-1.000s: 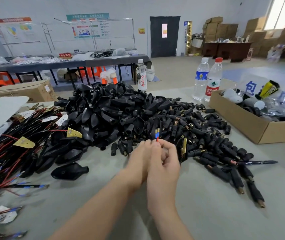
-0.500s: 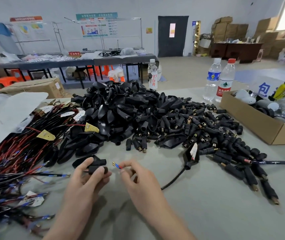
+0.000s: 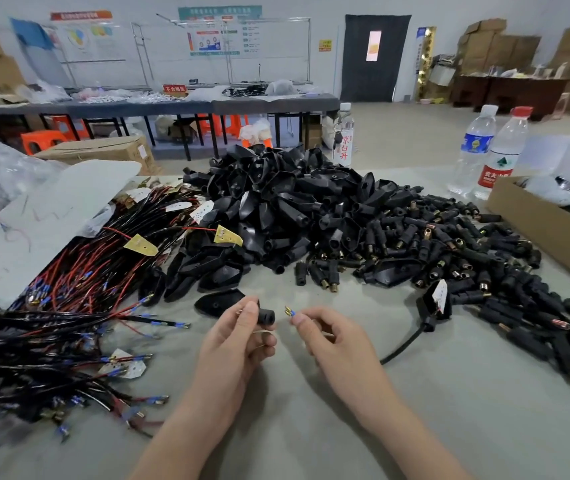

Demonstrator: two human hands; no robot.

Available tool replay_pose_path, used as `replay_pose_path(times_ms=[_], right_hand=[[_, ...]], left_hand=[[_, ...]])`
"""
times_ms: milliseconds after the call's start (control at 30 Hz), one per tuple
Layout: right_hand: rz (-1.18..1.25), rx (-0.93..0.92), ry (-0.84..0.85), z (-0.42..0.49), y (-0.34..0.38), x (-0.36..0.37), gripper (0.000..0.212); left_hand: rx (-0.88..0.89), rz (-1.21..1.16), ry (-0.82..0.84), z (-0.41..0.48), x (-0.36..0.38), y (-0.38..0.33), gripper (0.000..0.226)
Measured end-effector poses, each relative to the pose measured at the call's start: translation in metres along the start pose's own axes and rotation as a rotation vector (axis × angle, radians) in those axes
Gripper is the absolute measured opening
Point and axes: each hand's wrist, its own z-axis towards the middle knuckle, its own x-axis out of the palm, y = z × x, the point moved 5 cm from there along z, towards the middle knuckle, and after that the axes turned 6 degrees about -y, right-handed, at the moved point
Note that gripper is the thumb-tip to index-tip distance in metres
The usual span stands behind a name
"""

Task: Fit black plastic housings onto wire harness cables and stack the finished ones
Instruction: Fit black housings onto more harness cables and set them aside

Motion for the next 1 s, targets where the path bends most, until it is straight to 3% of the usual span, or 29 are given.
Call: replay_pose_path(times_ms=[467,700,1000], right_hand=[[0.016,0.011,0.103,-0.002,-0.003,0.004,0.019],[0.066,0.099,0.152,-0.005,-0.003,0.006,0.012],[-0.078,0.053,0.002,0.001,-0.009,-0.002,0.013]], left_hand=[[0.08,0.056,-0.045,0.005,-0.004,0.006,0.027],[0.094,0.079,-0.025,0.008,-0.008,0.009,0.026],[0.162,0.133,-0.026,0.011,-0.011,0.009,0.026]])
